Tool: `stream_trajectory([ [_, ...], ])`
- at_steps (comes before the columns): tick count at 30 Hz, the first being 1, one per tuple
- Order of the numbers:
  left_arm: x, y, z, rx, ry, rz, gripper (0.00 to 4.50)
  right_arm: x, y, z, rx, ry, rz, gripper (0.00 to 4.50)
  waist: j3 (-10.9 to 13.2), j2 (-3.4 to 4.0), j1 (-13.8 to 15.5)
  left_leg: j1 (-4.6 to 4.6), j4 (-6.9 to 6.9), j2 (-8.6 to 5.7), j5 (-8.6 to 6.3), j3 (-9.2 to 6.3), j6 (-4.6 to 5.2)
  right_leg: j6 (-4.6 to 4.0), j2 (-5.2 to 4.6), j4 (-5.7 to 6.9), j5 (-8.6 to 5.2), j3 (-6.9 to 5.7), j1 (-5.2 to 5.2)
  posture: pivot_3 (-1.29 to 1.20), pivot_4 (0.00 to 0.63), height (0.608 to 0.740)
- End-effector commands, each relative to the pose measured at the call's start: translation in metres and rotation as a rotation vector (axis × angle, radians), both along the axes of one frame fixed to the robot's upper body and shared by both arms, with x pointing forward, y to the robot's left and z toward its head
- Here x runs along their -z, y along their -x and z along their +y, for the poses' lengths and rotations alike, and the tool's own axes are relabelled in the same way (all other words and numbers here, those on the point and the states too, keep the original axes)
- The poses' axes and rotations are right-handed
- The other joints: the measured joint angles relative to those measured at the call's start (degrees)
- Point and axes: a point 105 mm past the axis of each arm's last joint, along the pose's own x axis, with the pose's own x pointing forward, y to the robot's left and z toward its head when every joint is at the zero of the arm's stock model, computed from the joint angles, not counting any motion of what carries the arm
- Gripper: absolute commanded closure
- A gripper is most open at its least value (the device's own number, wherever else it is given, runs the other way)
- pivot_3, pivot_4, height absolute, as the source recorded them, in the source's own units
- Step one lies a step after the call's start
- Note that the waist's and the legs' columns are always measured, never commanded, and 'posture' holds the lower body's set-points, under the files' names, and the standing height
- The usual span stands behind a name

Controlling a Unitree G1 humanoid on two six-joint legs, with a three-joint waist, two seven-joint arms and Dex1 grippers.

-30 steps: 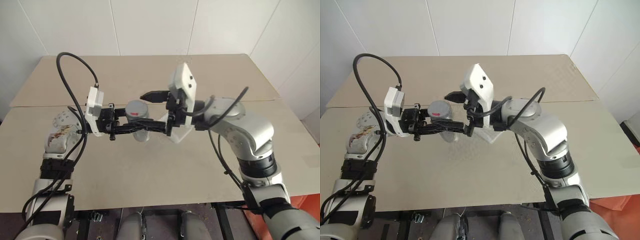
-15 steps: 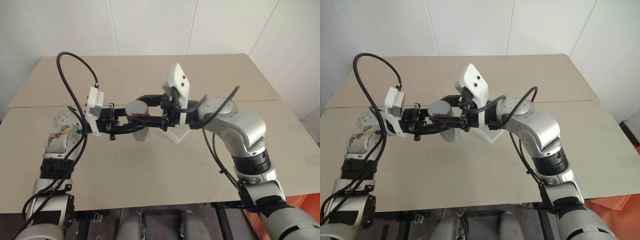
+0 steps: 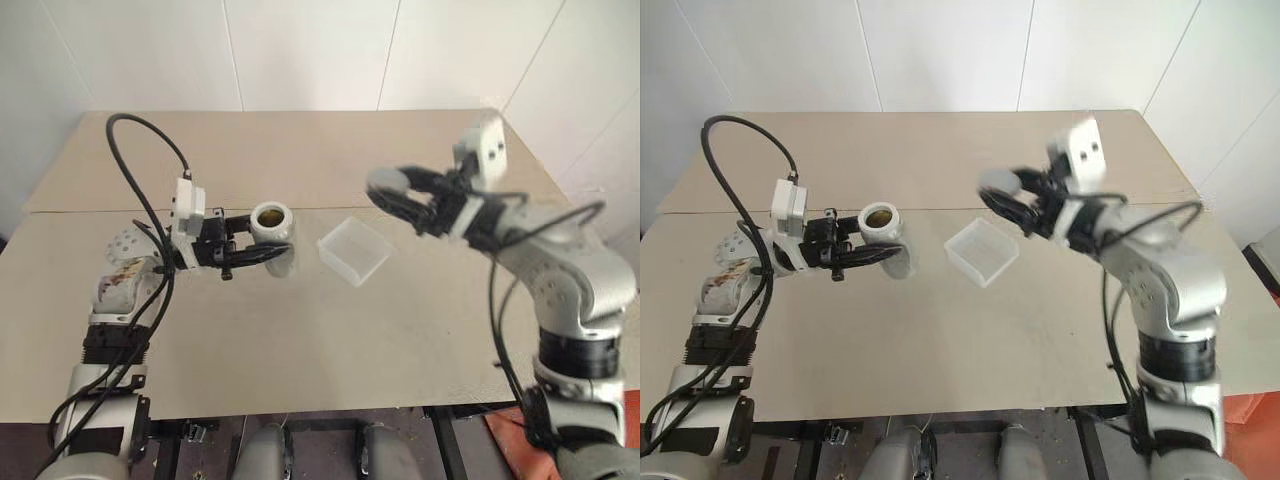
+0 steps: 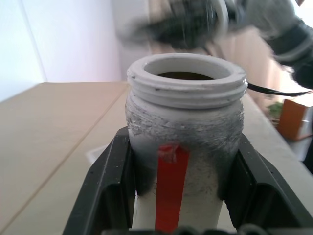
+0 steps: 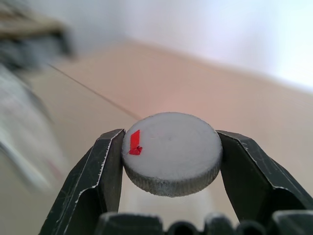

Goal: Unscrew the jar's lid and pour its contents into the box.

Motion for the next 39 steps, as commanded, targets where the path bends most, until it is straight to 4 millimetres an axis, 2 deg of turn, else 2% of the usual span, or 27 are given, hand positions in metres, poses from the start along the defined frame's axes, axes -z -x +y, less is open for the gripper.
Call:
stream_trajectory([
  [1, -0.012, -0.008, 0.005, -0.090, 0.024, -0.069, 2.31, 0.027, 0.009, -0.018, 0.113, 0.075, 0.003, 1.74, 0.00, 0.00, 0.00, 0.00, 0.00, 0.00, 0.00, 0.00, 0.00, 0.00, 0.00, -0.01, 0.00, 0.00, 0.00, 0.00, 0.150, 0.740],
  [3, -0.012, -0.013, 0.005, -0.133, 0.027, -0.080, 2.31, 0.054, 0.015, -0.024, 0.152, 0.090, 0.070, 1.74, 0.00, -0.01, -0.06, 0.02, -0.01, 0.00, 0.00, -0.01, 0.00, 0.00, 0.00, -0.04, 0.00, 0.00, 0.02, 0.00, 0.150, 0.740],
  [7, -0.012, -0.024, 0.004, -0.218, 0.030, -0.095, 2.31, 0.083, 0.020, -0.022, 0.174, 0.073, 0.148, 1.74, 0.00, -0.01, -0.58, 0.08, 0.02, -0.01, 0.00, 0.01, 0.00, 0.00, 0.01, -0.15, 0.00, 0.12, 0.00, 0.00, 0.150, 0.740],
  [9, -0.015, -0.032, 0.002, -0.282, 0.041, -0.113, 2.31, 0.093, 0.023, -0.020, 0.159, 0.096, 0.181, 1.02, 0.00, -0.01, -0.48, 0.11, 0.03, -0.02, 0.00, 0.00, 0.00, 0.00, 0.01, -0.13, 0.01, 0.13, 0.01, 0.00, 0.150, 0.740],
  [10, -0.017, -0.037, 0.000, -0.316, 0.042, -0.133, 2.31, 0.095, 0.026, -0.019, 0.140, 0.114, 0.191, 0.82, 0.00, -0.01, -0.39, 0.15, 0.03, -0.02, 0.00, -0.02, 0.00, 0.00, 0.00, -0.12, 0.02, 0.12, 0.03, 0.00, 0.150, 0.740],
  [12, -0.019, -0.046, -0.005, -0.388, -0.001, -0.212, 2.31, 0.089, 0.030, -0.020, 0.104, 0.118, 0.188, 0.17, 0.00, -0.01, -0.12, 0.16, 0.06, -0.04, 0.00, -0.03, 0.00, 0.00, 0.00, -0.13, 0.02, 0.10, 0.06, 0.00, 0.150, 0.740],
  [13, -0.018, -0.050, -0.008, -0.428, -0.051, -0.284, 2.31, 0.083, 0.032, -0.021, 0.086, 0.125, 0.185, 0.04, 0.00, -0.01, 0.04, 0.16, 0.06, -0.05, 0.00, -0.05, 0.00, 0.01, 0.00, -0.16, 0.03, 0.09, 0.10, 0.00, 0.150, 0.740],
  [15, -0.015, -0.057, -0.014, -0.479, -0.131, -0.406, 2.31, 0.075, 0.036, -0.022, 0.051, 0.140, 0.187, 0.04, 0.00, -0.01, 0.44, 0.17, 0.07, -0.09, -0.01, -0.04, 0.03, 0.03, -0.02, -0.22, 0.04, 0.09, 0.14, 0.00, 0.150, 0.740],
  [18, -0.012, -0.066, -0.034, -0.526, -0.325, -0.753, 2.31, 0.046, 0.044, -0.016, -0.062, 0.127, 0.171, 0.04, 0.01, -0.03, 1.03, 0.18, 0.08, -0.10, -0.03, -0.03, 0.05, 0.03, -0.03, -0.26, 0.07, 0.06, 0.18, 0.00, 0.150, 0.740],
  [23, -0.023, -0.072, -0.067, -0.514, -0.420, -1.139, 2.31, 0.012, 0.052, 0.003, -0.206, 0.137, 0.135, 0.04, 0.02, -0.04, 1.14, 0.14, 0.08, -0.07, -0.04, -0.06, 0.06, 0.03, -0.04, -0.28, 0.11, -0.03, 0.23, 0.00, 0.150, 0.740],
  [27, -0.027, -0.077, -0.087, -0.452, -0.563, -1.509, 2.31, -0.002, 0.055, 0.010, -0.270, 0.142, 0.107, 0.04, 0.02, -0.05, 1.17, 0.05, 0.04, -0.09, -0.06, -0.06, 0.10, 0.10, -0.05, -0.24, 0.15, -0.12, 0.25, 0.00, 0.150, 0.740],
  [31, -0.020, -0.085, -0.103, -0.320, -0.715, -1.917, 2.31, -0.011, 0.058, 0.013, -0.311, 0.160, 0.092, 0.04, 0.03, -0.07, 1.21, -0.03, 0.09, -0.13, -0.13, 0.00, 0.21, 0.19, -0.10, -0.29, 0.15, -0.13, 0.25, 0.00, 0.150, 0.740],
  [35, -0.014, -0.084, -0.123, -0.209, -0.694, -2.078, 2.31, -0.015, 0.060, 0.014, -0.336, 0.184, 0.082, 0.04, 0.05, -0.09, 1.42, -0.07, 0.10, -0.11, -0.14, 0.26, 0.23, 0.23, -0.12, -0.29, 0.13, -0.24, 0.24, 0.00, 0.150, 0.740],
  [39, -0.012, -0.087, -0.134, -0.160, -0.724, -2.145, 2.31, -0.017, 0.060, 0.012, -0.322, 0.185, 0.077, 0.04, 0.05, -0.11, 1.52, -0.28, 0.20, -0.11, -0.14, 0.36, 0.23, 0.23, -0.15, -0.25, 0.13, -0.25, 0.05, 0.00, 0.150, 0.740],
])
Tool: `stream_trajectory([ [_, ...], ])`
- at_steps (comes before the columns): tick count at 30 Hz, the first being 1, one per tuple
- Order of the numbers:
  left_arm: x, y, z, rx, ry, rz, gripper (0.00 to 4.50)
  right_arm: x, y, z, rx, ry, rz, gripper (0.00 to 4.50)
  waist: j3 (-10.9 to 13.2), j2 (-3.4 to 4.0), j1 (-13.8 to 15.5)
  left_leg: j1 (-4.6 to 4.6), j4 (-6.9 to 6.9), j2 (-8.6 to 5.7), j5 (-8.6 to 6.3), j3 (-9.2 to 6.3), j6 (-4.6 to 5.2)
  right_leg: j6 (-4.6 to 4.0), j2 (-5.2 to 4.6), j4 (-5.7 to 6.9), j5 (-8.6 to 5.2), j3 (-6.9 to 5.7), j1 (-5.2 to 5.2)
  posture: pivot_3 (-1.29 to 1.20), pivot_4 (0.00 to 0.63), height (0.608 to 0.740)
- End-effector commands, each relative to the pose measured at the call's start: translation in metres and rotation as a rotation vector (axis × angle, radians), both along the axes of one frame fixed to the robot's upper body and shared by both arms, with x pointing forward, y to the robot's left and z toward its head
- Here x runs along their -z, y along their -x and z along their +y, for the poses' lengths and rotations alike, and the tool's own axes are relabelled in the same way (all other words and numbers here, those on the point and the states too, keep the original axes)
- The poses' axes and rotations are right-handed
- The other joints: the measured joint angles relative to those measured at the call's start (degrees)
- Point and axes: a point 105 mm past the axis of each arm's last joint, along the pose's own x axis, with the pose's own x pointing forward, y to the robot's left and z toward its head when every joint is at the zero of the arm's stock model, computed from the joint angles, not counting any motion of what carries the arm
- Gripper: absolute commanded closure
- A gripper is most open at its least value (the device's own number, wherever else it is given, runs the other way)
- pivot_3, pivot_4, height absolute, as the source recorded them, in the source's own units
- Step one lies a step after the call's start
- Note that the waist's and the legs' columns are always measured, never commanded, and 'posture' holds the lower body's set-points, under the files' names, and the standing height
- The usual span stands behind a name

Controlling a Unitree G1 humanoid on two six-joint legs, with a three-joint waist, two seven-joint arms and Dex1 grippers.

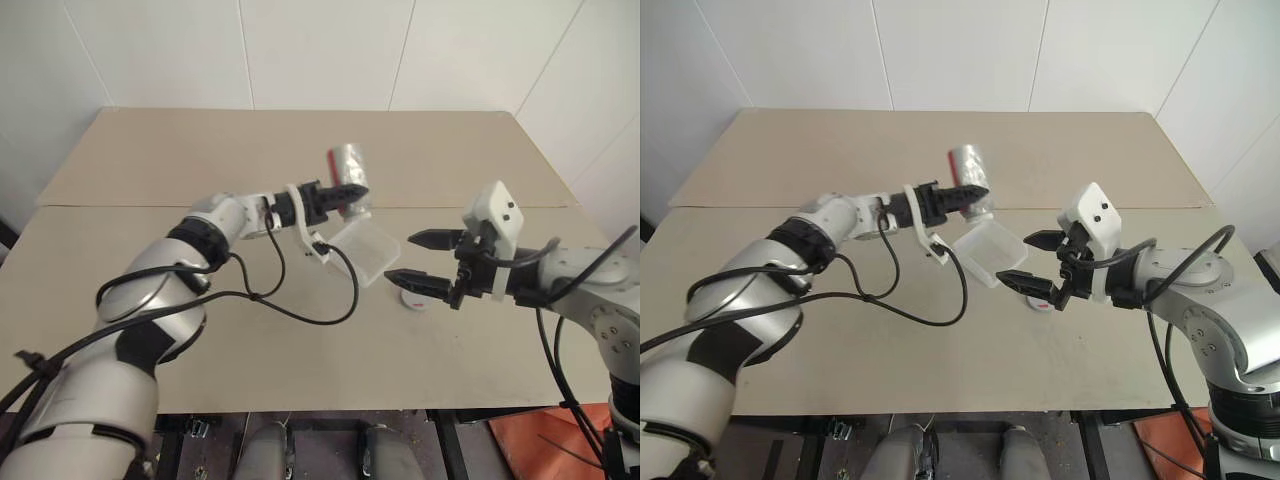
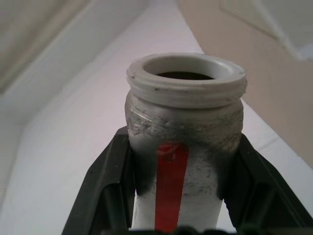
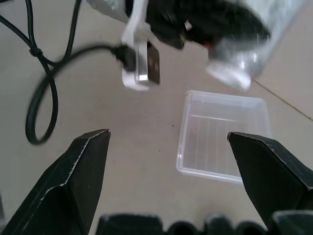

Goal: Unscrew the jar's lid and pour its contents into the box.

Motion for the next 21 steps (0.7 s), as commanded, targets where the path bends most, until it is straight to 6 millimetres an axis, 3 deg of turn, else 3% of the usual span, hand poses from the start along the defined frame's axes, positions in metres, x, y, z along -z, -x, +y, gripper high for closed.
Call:
stream_trajectory([
  [1, -0.021, -0.004, -0.006, 0.013, -0.008, -0.093, 2.31, -0.013, 0.004, 0.000, -0.004, 0.002, -0.061, 0.04, 0.00, 0.00, -0.03, -0.09, 0.03, 0.00, 0.00, 0.00, 0.00, 0.00, 0.00, 0.03, 0.00, 0.00, -0.09, 0.00, 0.150, 0.740],
  [15, -0.029, -0.006, -0.004, 0.011, 0.047, -0.094, 2.31, -0.012, 0.010, 0.004, -0.010, -0.018, -0.078, 0.04, 0.01, -0.02, -0.25, -0.19, 0.10, 0.01, 0.01, 0.05, -0.02, 0.00, -0.02, 0.08, 0.00, 0.02, -0.21, 0.00, 0.150, 0.740],
  [19, -0.034, -0.011, 0.017, -0.088, 0.279, 0.172, 2.31, -0.011, 0.010, 0.002, 0.001, -0.020, -0.088, 0.04, 0.01, -0.02, -0.33, -0.19, 0.12, 0.03, 0.01, 0.05, -0.02, 0.00, -0.04, 0.09, 0.00, 0.02, -0.22, 0.00, 0.150, 0.740],
  [21, -0.040, -0.018, 0.036, -0.164, 0.529, 0.407, 2.31, -0.011, 0.009, 0.001, 0.016, -0.033, -0.099, 0.04, 0.01, -0.01, -0.59, -0.14, 0.11, 0.06, 0.02, 0.05, -0.03, -0.01, -0.04, 0.10, 0.01, 0.06, -0.22, 0.00, 0.150, 0.740],
])
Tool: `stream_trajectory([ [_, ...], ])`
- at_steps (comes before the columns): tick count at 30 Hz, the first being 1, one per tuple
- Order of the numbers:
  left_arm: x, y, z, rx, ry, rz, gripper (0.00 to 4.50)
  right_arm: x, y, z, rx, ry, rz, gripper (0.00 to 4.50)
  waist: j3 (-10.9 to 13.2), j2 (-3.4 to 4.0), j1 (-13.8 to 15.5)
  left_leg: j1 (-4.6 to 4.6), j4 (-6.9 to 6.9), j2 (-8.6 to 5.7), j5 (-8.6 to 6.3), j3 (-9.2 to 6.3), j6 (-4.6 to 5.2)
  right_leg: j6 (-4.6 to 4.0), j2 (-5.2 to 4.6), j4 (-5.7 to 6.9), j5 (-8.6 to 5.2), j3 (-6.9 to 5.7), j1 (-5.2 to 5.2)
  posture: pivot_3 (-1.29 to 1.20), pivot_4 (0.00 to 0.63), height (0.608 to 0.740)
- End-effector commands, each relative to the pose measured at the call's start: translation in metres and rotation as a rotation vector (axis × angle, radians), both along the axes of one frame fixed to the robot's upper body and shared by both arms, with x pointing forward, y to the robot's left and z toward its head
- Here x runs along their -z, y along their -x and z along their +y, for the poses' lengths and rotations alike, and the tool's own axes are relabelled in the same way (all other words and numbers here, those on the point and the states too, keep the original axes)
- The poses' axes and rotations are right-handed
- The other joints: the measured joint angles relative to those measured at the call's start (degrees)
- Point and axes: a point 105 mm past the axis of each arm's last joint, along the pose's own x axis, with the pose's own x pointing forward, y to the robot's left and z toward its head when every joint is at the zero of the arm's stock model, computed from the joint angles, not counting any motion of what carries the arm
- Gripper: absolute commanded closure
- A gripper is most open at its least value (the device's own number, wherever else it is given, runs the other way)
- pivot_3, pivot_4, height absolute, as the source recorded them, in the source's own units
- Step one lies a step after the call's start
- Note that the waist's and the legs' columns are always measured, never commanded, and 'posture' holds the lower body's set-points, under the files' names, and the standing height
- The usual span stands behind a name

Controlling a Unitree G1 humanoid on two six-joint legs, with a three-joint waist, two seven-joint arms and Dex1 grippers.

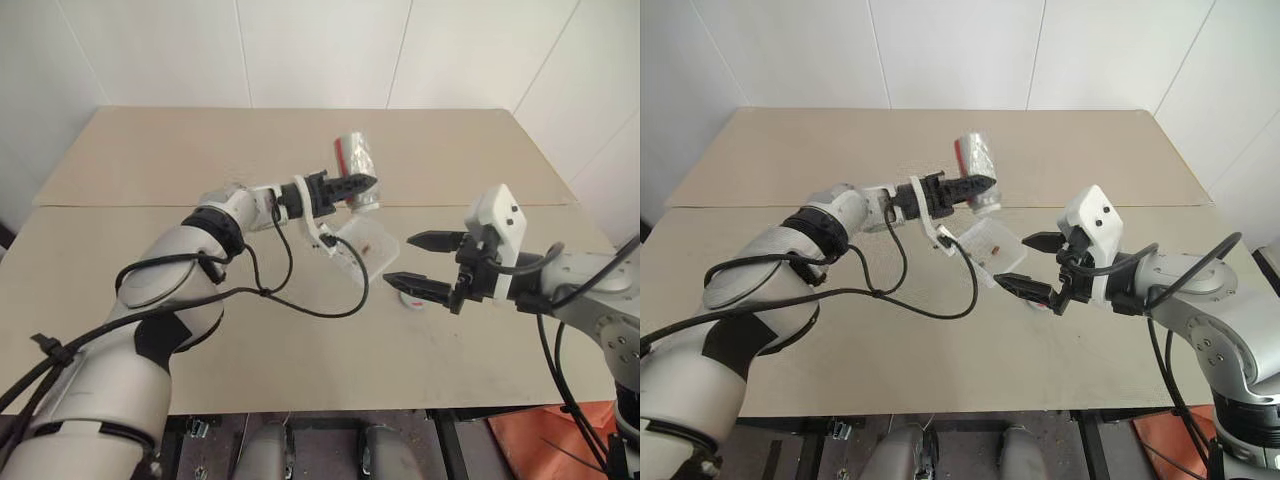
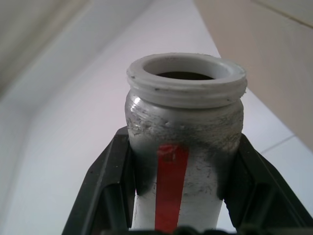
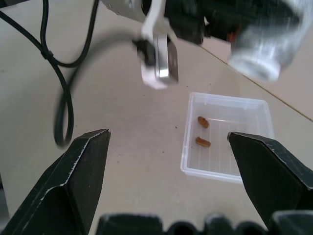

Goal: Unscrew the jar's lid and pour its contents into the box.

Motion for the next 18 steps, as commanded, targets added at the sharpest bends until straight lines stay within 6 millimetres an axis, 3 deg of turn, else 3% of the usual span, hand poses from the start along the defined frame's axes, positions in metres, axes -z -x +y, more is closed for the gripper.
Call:
stream_trajectory([
  [1, -0.017, -0.008, 0.029, -0.074, 0.415, 0.349, 2.31, -0.012, 0.001, -0.002, 0.020, -0.024, -0.089, 0.04, 0.00, 0.01, -0.21, 0.02, 0.01, 0.03, 0.00, -0.03, 0.00, 0.00, 0.00, 0.03, 0.00, 0.01, 0.00, 0.00, 0.150, 0.740],
  [5, -0.025, -0.016, 0.069, -0.069, 0.960, 0.791, 2.31, -0.011, 0.000, -0.001, 0.033, -0.054, -0.109, 0.04, -0.01, 0.03, -0.41, 0.06, 0.12, 0.07, 0.17, -0.09, -0.29, -0.02, 0.00, 0.13, 0.01, 0.05, 0.00, 0.00, 0.150, 0.740],
  [8, -0.018, -0.008, 0.097, -0.017, 1.200, 1.039, 2.31, -0.010, 0.000, 0.000, 0.036, -0.071, -0.119, 0.04, -0.01, 0.03, -0.64, 0.01, 0.27, 0.08, 0.23, -0.27, -0.38, -0.01, 0.00, 0.19, 0.01, 0.10, 0.01, 0.00, 0.150, 0.740],
  [12, 0.014, 0.015, 0.126, -0.030, 1.411, 1.321, 2.31, -0.010, -0.003, 0.003, 0.037, -0.097, -0.118, 0.04, -0.03, 0.06, -1.04, 0.06, 0.40, 0.06, 0.14, -0.38, -0.25, 0.01, 0.02, 0.21, 0.01, 0.18, 0.12, 0.00, 0.150, 0.740],
  [18, 0.057, 0.046, 0.129, -0.088, 1.474, 1.463, 2.31, -0.010, -0.002, 0.006, -0.001, -0.111, -0.103, 0.04, -0.03, 0.06, -0.57, 0.35, 0.46, 0.01, -0.07, -0.47, 0.12, 0.04, 0.02, 0.22, 0.04, 0.17, 0.44, 0.00, 0.150, 0.740],
])
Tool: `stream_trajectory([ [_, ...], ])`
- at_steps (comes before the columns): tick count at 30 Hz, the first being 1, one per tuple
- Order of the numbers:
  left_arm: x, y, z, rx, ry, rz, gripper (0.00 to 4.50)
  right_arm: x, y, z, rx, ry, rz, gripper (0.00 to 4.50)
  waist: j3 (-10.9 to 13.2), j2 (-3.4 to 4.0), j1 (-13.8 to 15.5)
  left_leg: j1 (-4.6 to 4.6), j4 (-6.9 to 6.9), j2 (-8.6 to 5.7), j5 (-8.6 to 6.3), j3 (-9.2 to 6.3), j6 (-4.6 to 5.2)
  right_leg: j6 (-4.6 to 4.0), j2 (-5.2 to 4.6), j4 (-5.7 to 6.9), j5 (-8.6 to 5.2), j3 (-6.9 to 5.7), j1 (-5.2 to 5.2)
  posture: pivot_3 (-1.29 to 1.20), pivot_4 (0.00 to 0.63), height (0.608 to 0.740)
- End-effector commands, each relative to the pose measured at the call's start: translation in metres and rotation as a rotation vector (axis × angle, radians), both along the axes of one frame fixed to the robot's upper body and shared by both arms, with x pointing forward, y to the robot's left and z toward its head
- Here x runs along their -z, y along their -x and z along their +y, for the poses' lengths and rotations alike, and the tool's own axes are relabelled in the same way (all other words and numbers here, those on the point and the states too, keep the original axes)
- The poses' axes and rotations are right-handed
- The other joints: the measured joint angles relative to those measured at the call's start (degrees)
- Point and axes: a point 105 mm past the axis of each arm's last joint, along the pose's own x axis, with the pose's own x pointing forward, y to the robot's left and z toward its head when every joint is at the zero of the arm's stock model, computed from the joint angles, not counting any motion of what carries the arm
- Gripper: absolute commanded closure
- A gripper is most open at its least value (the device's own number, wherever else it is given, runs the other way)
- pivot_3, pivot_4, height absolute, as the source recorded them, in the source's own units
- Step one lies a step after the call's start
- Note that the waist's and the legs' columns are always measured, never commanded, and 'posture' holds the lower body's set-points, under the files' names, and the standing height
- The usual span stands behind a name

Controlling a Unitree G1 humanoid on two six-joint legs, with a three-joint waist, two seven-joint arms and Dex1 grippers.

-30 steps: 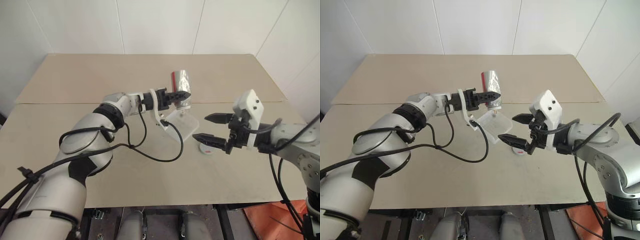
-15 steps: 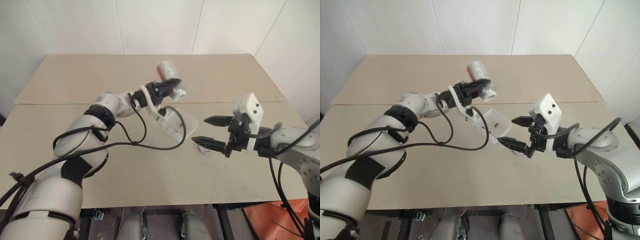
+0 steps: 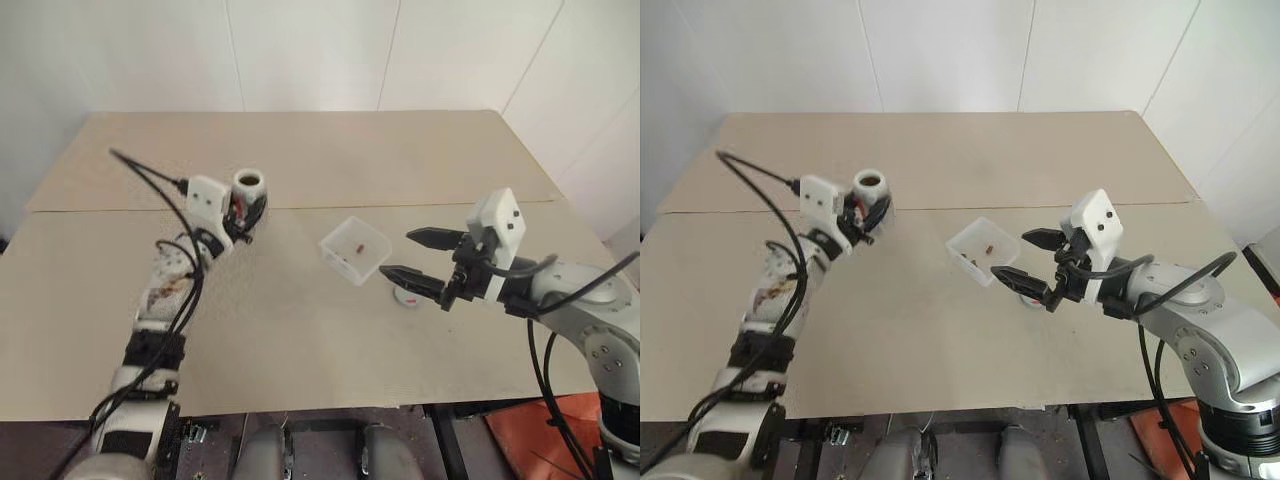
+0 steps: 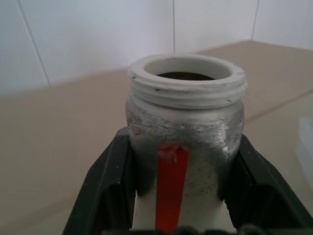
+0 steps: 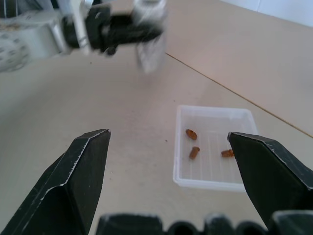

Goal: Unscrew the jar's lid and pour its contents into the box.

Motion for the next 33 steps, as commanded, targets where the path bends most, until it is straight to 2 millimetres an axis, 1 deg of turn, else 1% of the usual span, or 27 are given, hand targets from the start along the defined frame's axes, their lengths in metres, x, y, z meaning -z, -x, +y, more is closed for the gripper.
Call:
stream_trajectory([
  [1, -0.001, 0.016, -0.010, 0.029, 0.036, -0.026, 2.31, -0.012, 0.003, 0.003, -0.028, -0.010, -0.056, 0.04, 0.00, 0.00, 0.29, 0.16, 0.00, -0.01, -0.01, 0.00, 0.02, 0.00, 0.00, -0.17, 0.00, -0.02, 0.19, 0.00, 0.150, 0.740],
  [4, 0.016, 0.023, -0.013, 0.003, 0.059, 0.008, 2.31, -0.011, 0.003, 0.004, -0.034, -0.002, -0.051, 0.04, 0.00, 0.00, 0.61, 0.51, 0.00, 0.01, -0.06, 0.00, 0.08, -0.01, -0.02, -0.28, 0.00, 0.02, 0.51, 0.00, 0.150, 0.740],
  [6, 0.022, 0.026, -0.014, -0.009, 0.047, 0.013, 2.31, -0.011, 0.003, 0.005, -0.043, 0.000, -0.050, 0.04, 0.00, 0.00, 0.71, 0.58, 0.00, 0.00, -0.06, 0.00, 0.07, -0.05, -0.02, -0.26, 0.03, 0.03, 0.54, 0.00, 0.150, 0.740],
  [10, 0.032, 0.032, -0.010, -0.026, 0.008, 0.010, 1.21, -0.011, 0.004, 0.008, -0.068, 0.004, -0.047, 0.00, -0.02, 0.02, 0.61, 0.69, 0.00, -0.01, -0.03, 0.01, 0.03, -0.09, 0.01, -0.19, 0.05, 0.08, 0.56, 0.00, 0.150, 0.740],
  [13, 0.037, 0.042, -0.002, -0.041, -0.029, 0.007, 0.19, -0.006, 0.004, 0.011, -0.082, 0.018, -0.036, 0.00, -0.02, 0.02, 0.36, 0.68, -0.02, 0.00, -0.03, 0.02, 0.03, -0.09, 0.02, -0.19, 0.05, 0.10, 0.52, 0.00, 0.150, 0.740],
  [14, 0.037, 0.046, -0.001, -0.035, -0.035, 0.006, 0.04, -0.005, 0.004, 0.010, -0.084, 0.021, -0.032, 0.00, -0.02, 0.02, 0.32, 0.67, -0.03, 0.02, -0.03, 0.02, 0.03, -0.09, 0.03, -0.20, 0.05, 0.11, 0.50, 0.00, 0.150, 0.740],
  [17, 0.038, 0.062, 0.007, -0.028, -0.050, 0.015, 0.04, 0.001, 0.003, 0.009, -0.083, 0.041, -0.017, 0.00, -0.02, 0.02, 0.42, 0.62, -0.04, 0.07, -0.04, 0.02, 0.03, -0.09, 0.01, -0.22, 0.05, 0.10, 0.47, 0.00, 0.150, 0.740],
  [19, 0.036, 0.075, 0.013, -0.017, -0.063, 0.019, 0.04, 0.009, 0.001, 0.005, -0.070, 0.082, -0.010, 0.00, -0.02, 0.02, 0.41, 0.63, -0.04, 0.08, -0.04, 0.02, 0.04, -0.10, -0.02, -0.23, 0.04, 0.11, 0.47, 0.00, 0.150, 0.740],
  [21, 0.031, 0.091, 0.025, 0.023, -0.095, 0.023, 0.04, 0.019, 0.000, 0.001, -0.057, 0.142, -0.025, 0.00, -0.02, 0.03, 0.41, 0.63, -0.05, 0.11, -0.04, 0.02, 0.03, -0.11, -0.02, -0.23, 0.03, 0.10, 0.45, 0.00, 0.150, 0.740],
  [22, 0.028, 0.098, 0.027, 0.048, -0.108, 0.024, 0.04, 0.021, 0.000, -0.003, -0.057, 0.155, -0.041, 0.00, -0.02, 0.03, 0.45, 0.63, -0.06, 0.12, -0.04, 0.02, 0.03, -0.12, -0.02, -0.23, 0.03, 0.10, 0.45, 0.00, 0.150, 0.740],
  [24, 0.016, 0.115, 0.031, 0.141, -0.151, 0.014, 0.04, 0.026, 0.003, -0.015, -0.067, 0.178, -0.073, 0.00, -0.02, 0.04, 0.59, 0.62, -0.08, 0.14, -0.05, 0.03, 0.03, -0.15, -0.02, -0.24, 0.00, 0.08, 0.42, 0.00, 0.150, 0.740],
  [26, 0.001, 0.139, 0.035, 0.306, -0.195, 0.013, 0.04, 0.030, 0.004, -0.025, -0.071, 0.189, -0.083, 0.00, -0.02, 0.03, 0.55, 0.63, -0.08, 0.15, -0.05, 0.05, 0.03, -0.16, -0.02, -0.27, -0.01, 0.08, 0.43, 0.00, 0.150, 0.740],
  [28, -0.011, 0.155, 0.039, 0.420, -0.231, 0.021, 0.04, 0.031, 0.004, -0.035, -0.063, 0.190, -0.084, 0.00, -0.03, 0.07, 0.54, 0.66, -0.09, 0.17, -0.05, 0.10, 0.02, -0.25, -0.02, -0.28, -0.07, 0.10, 0.43, 0.00, 0.150, 0.740],
  [30, -0.017, 0.162, 0.042, 0.472, -0.251, 0.033, 0.04, 0.028, 0.005, -0.042, -0.060, 0.193, -0.090, 0.00, -0.06, 0.13, 0.60, 0.68, -0.08, 0.19, -0.05, 0.12, 0.02, -0.44, -0.02, -0.29, -0.20, 0.10, 0.43, 0.00, 0.150, 0.740],
  [33, -0.015, 0.163, 0.042, 0.501, -0.250, 0.056, 0.04, 0.026, 0.008, -0.048, -0.057, 0.183, -0.103, 0.00, -0.08, 0.16, 0.64, 0.76, -0.08, 0.19, -0.05, 0.13, 0.02, -0.52, 0.00, -0.30, -0.29, 0.11, 0.52, 0.00, 0.150, 0.740],
])
